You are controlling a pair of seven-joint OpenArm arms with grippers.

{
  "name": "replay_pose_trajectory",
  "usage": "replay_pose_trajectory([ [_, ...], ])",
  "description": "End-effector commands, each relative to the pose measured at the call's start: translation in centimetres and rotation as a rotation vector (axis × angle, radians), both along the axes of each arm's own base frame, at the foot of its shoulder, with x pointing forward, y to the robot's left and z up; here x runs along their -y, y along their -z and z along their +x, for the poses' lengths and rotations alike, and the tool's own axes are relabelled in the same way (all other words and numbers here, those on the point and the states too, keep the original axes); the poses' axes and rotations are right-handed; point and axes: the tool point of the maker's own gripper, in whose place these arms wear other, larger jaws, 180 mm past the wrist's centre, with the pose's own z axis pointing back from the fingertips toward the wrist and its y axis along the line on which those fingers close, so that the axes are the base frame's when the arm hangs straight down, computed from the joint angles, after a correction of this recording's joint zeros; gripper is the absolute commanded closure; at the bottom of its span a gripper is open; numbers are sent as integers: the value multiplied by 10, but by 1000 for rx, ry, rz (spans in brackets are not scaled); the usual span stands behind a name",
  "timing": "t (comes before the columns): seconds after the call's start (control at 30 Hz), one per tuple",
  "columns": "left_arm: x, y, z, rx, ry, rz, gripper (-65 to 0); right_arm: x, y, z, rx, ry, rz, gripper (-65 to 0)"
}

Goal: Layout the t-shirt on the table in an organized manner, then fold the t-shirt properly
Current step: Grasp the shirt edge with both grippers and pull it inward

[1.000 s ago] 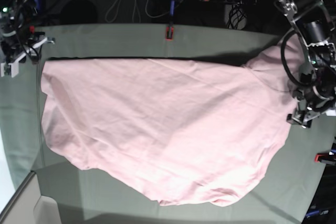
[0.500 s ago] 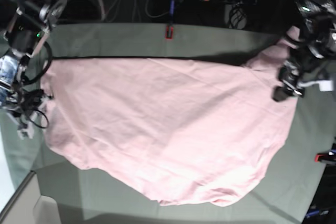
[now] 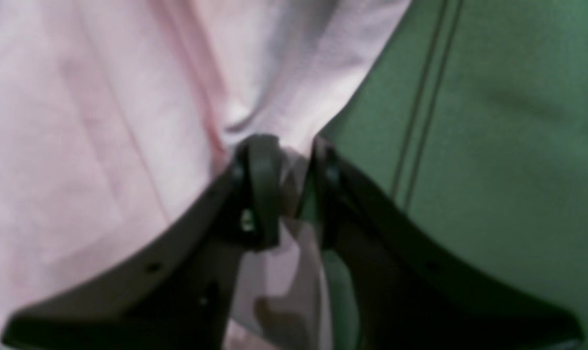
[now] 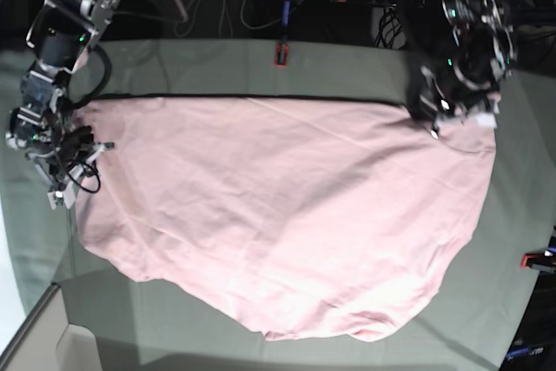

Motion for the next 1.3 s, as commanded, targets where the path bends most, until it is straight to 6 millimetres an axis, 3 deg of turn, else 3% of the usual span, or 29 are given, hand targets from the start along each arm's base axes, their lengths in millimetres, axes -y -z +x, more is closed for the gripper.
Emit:
replay_pose_trajectory([
  [0.0, -26, -8, 9, 22, -28, 70, 0, -18, 16, -17, -96, -41, 20, -56],
  [0.13, -72, -10, 33, 41, -97, 159, 0, -61, 37, -39, -140, -56, 96, -33],
  [0.3, -105, -13, 69, 51, -159, 173, 0, -119, 33, -57, -117, -165, 98, -34],
  [0.43, -104, -36, 114, 121, -174, 148, 0, -183, 6, -69, -43, -324, 86, -34],
  [0.57, -85, -72, 171, 208, -129, 127, 0, -267, -28, -92, 38, -589, 97, -33],
  [0.67, -78, -100, 204, 278, -109, 156, 0, -300, -47, -104, 88, -690, 113, -32],
  [0.73, -73, -117, 220, 320, -92, 188, 0, -300, -58, -101, 121, -690, 105, -32],
  [0.8, -69, -128, 230, 348, -70, 221, 0, -287, -67, -91, 149, -655, 82, -32],
  [0.9, -70, -142, 237, 383, -68, 243, 0, -251, -79, -75, 190, -562, 27, -34],
  [1.0, -79, -161, 239, 426, -76, 260, 0, -210, -106, -45, 273, -460, -50, -34],
  [1.13, -53, -162, 207, 448, 15, 192, 0, -164, -130, -19, 339, -374, -141, -35],
  [1.27, -11, -143, 166, 439, 80, 84, 0, -147, -146, 0, 370, -372, -199, -92],
])
